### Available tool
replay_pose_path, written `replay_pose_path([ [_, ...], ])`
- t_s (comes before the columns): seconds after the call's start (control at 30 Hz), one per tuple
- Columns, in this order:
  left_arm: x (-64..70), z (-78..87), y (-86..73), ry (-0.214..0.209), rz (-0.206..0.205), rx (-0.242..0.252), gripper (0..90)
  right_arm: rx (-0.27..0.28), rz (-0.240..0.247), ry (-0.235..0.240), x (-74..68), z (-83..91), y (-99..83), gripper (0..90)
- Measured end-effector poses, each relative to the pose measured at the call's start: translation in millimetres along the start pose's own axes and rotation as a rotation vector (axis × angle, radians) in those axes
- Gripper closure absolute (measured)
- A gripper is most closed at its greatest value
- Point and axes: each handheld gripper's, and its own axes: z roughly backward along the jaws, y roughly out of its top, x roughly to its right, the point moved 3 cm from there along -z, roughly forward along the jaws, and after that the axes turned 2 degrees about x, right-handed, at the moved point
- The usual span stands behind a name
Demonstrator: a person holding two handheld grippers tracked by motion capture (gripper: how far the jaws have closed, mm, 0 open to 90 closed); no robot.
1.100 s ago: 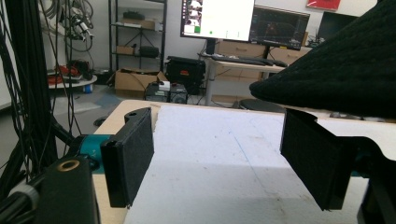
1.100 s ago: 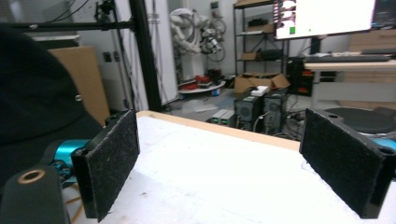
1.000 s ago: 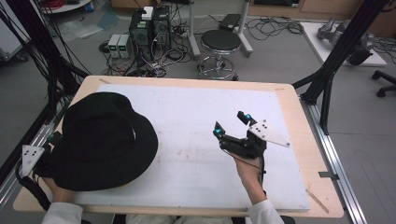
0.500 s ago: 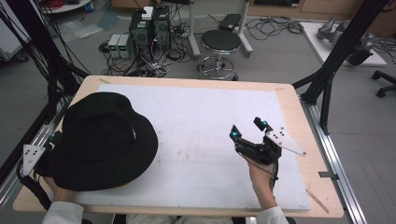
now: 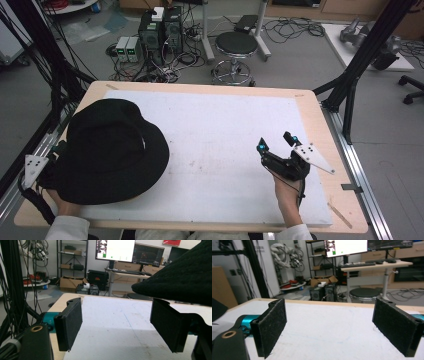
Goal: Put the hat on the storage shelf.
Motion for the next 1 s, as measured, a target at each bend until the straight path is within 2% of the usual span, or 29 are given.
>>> replay_pose_path([
  [0.07,0.0,-0.1,-0.1,-0.001,0.001,-0.001,26.1,-0.012,-0.007,-0.024,4.3,2.9,-1.8,11.4],
  [0.23,-0.1,-0.5,-0.1,-0.001,0.002,-0.001,26.1,-0.037,0.012,-0.094,14.9,9.6,-5.7,11.3],
  [0.37,0.0,-0.9,-0.2,-0.002,0.005,-0.001,26.1,-0.027,0.013,-0.136,20.6,13.0,-9.3,11.3],
  [0.7,-0.3,-1.0,0.0,-0.002,0.004,0.001,26.1,-0.002,0.025,-0.201,32.4,18.2,-15.3,11.4],
  [0.83,-0.1,-1.0,0.0,-0.002,0.006,0.000,26.1,0.017,0.004,-0.237,38.4,22.0,-16.8,11.3],
  [1.0,-0.1,-1.0,0.1,-0.001,0.006,0.001,26.1,0.035,0.003,-0.273,44.4,26.3,-23.2,11.4],
])
